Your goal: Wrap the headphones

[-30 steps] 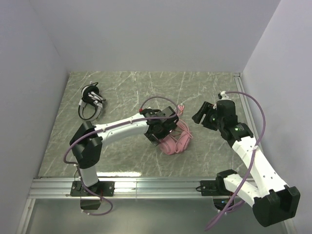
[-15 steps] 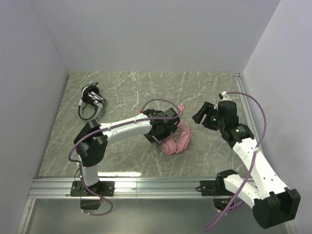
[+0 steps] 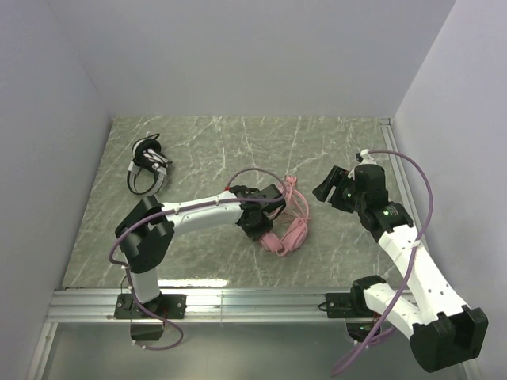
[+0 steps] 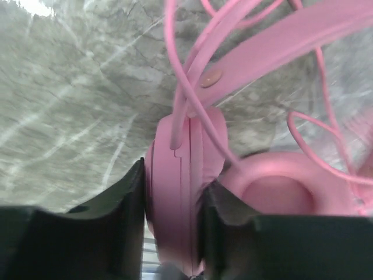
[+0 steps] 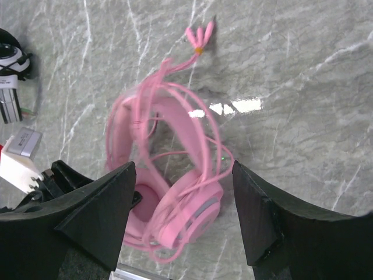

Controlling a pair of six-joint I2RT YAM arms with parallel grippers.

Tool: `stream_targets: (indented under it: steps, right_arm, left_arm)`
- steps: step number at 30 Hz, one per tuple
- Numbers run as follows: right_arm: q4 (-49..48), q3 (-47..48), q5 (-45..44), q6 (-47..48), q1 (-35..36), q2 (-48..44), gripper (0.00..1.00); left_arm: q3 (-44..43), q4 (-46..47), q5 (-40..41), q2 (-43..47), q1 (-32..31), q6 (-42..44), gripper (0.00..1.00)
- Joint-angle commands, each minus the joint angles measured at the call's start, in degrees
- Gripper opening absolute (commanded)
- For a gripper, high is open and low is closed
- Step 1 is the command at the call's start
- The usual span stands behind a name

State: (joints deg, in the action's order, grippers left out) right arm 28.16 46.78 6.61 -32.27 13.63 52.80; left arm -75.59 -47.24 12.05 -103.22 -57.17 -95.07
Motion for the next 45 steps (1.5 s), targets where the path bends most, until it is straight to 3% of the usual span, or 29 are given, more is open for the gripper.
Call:
stream_targets:
  steps: [1, 2, 4, 5, 7, 9, 13, 16, 19, 21, 23, 28, 30, 34, 37, 39, 40, 41, 42, 43, 44, 45]
  right_arm:
    - [-1.71, -0.55, -0.28, 0.72, -0.62, -0.94, 0.75]
    - [-1.62, -0.55, -0.46, 0.81, -0.62, -0.94, 0.75]
    - [-1.53, -0.55, -0.37, 1.16, -0.79, -0.68, 0.75]
    - [-1.44, -0.47, -0.11, 1.33, -0.71, -0.68, 0.75]
    - [-1.27, -0.29, 0.07, 1.94, -0.71, -0.5, 0.75]
    - [-0.83, -0.2, 0.42, 3.0, -0.79, -0.67, 0.75]
    - [-1.53, -1.61, 2.44, 8.53, -0.8, -3.65, 0.76]
    - [-2.23, -3.19, 1.91, 10.11, -0.88, -5.59, 0.8]
    - [-1.97, -3.37, 2.7, 11.61, -0.8, -5.51, 0.8]
    - [-1.88, -3.72, 2.0, 11.27, -0.79, -5.33, 0.8]
    - [-2.58, -4.16, 2.88, 11.0, -0.71, -5.42, 0.8]
    - [-7.68, -6.97, 5.16, 8.81, -0.71, -7.09, 0.81]
    - [-9.08, -7.32, 5.6, 7.93, -0.62, -7.27, 0.82]
    - [-10.84, -7.58, 6.48, 6.35, -0.71, -8.14, 0.82]
    - [-12.69, -8.2, 6.92, 5.03, -0.71, -9.72, 0.82]
    - [-14.53, -8.73, 7.97, 4.5, -0.71, -11.39, 0.81]
    - [-15.32, -9.08, 9.37, 4.5, -0.79, -12.18, 0.81]
    - [-15.94, -9.6, 9.47, 4.32, -0.71, -12.8, 0.81]
    - [-17.43, -9.96, 9.65, 4.24, -0.71, -14.2, 0.81]
    - [-18.22, -10.31, 10.69, 4.23, -0.79, -14.73, 0.81]
    - [-18.93, -10.48, 10.88, 4.41, -0.71, -15.17, 0.81]
    - [-19.89, -10.57, 10.88, 4.15, -0.71, -16.14, 0.81]
  left_arm:
    - [-2.35, 1.99, 0.87, 3.37, 0.3, 7.67, 0.29]
    - [-2.89, 1.81, 0.69, 3.9, 0.56, 9.44, 0.19]
    - [-3.94, 1.71, -1.75, 4.69, 2.14, 12.78, 0.1]
    - [-3.86, 2.5, -3.6, 5.83, 2.84, 17.41, 0.01]
    - [-2.9, 6.17, -10.68, 7.06, 6.0, 25.31, 0.0]
    - [-2.89, 5.94, -12.4, 8.21, 9.17, 29.13, 0.01]
    - [-8.59, 1.37, -5.65, 8.3, 10.58, 41.95, 0.0]
    - [-6.87, 6.09, -11.95, 11.09, 11.11, 61.43, 0.02]
    - [-6.41, 8.92, -20.55, 11.2, 12.43, 67.35, 0.08]
    - [-7.11, 7.44, -20.85, 10.32, 12.87, 69.92, 0.1]
    - [-8.17, 6.2, -18.04, 9.44, 12.87, 72.73, 0.11]
    - [-8.43, 4.01, 3.2, 10.31, 12.61, 71.78, 0.08]
    - [-9.83, 2.6, 7.27, 10.93, 12.43, 71.42, 0.08]
    - [-22.64, -4.23, 22.09, 12.43, 9.1, 73.53, 0.08]
    - [-34.22, -5.59, 47.43, 12.51, 2.34, 77.29, 0.09]
    - [-35.33, 1.67, 56.81, 14.35, -4.86, 83.25, 0.1]
    - [-29.67, 8.59, 61.81, 18.36, -7.23, 96.78, 0.1]
    - [-24.57, 20.14, 66.91, 20.84, -9.43, 106.22, 0.11]
    - [-11.81, 47.58, 67.05, 23.56, -12.33, 117.28, 0.12]
    - [-6.2, 64.91, 66.79, 27.94, -13.05, 136.88, 0.14]
    - [-2.41, 75.18, 66.52, 29.29, -14.01, 142.38, 0.16]
    - [0.07, 78.41, 65.48, 30.17, -14.11, 143.66, 0.16]
